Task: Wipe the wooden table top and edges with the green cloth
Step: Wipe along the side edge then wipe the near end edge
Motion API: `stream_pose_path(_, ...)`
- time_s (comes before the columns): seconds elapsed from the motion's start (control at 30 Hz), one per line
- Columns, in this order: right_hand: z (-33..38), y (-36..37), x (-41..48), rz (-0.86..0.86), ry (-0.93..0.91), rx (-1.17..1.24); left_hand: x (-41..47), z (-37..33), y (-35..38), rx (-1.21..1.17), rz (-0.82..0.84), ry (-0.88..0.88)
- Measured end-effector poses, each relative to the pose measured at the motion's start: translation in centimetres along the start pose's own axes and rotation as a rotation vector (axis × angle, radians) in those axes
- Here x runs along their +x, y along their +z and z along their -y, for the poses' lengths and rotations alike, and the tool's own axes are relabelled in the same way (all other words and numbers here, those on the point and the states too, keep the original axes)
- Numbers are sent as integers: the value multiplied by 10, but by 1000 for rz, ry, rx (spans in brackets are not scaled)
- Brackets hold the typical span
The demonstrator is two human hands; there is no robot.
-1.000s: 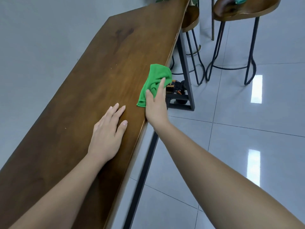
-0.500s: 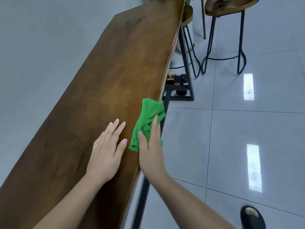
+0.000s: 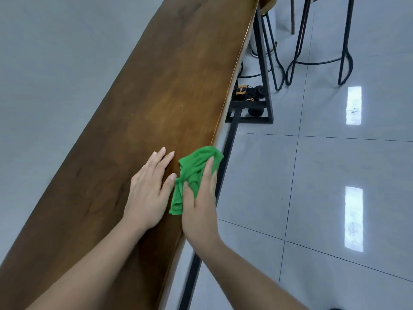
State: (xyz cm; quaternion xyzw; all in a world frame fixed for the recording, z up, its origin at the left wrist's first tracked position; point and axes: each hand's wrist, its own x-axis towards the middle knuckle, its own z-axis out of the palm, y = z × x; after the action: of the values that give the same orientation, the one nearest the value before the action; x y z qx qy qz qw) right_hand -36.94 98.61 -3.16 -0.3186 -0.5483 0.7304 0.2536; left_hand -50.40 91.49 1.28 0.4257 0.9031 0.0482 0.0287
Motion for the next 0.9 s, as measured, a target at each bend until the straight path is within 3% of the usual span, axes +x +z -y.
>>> stream_pose_path(0.2,38,-42,147,-21,-54,-100,-2,-7,-3,-6,-2,-17)
stream_pose_path(0.3,46,-49,173,-30,-26,-85,-2,-7,-3,4,5,-31)
stream_pose_path(0.4,39,-46,143,-16,-70,-64,-2,-7,-2,11,5,-34)
stream_pose_path(0.53,11,-18,37,30,-19,-20,-2,-4,-1,9,-5,-21)
stream_pose_path(0.7,-15,14,-79,147,172,-28,-2,-5,-1,3,-5,-30)
stream_pose_path(0.9,-1,-3,-14,66,31,24,-1,-5,-1,13,-4,-37)
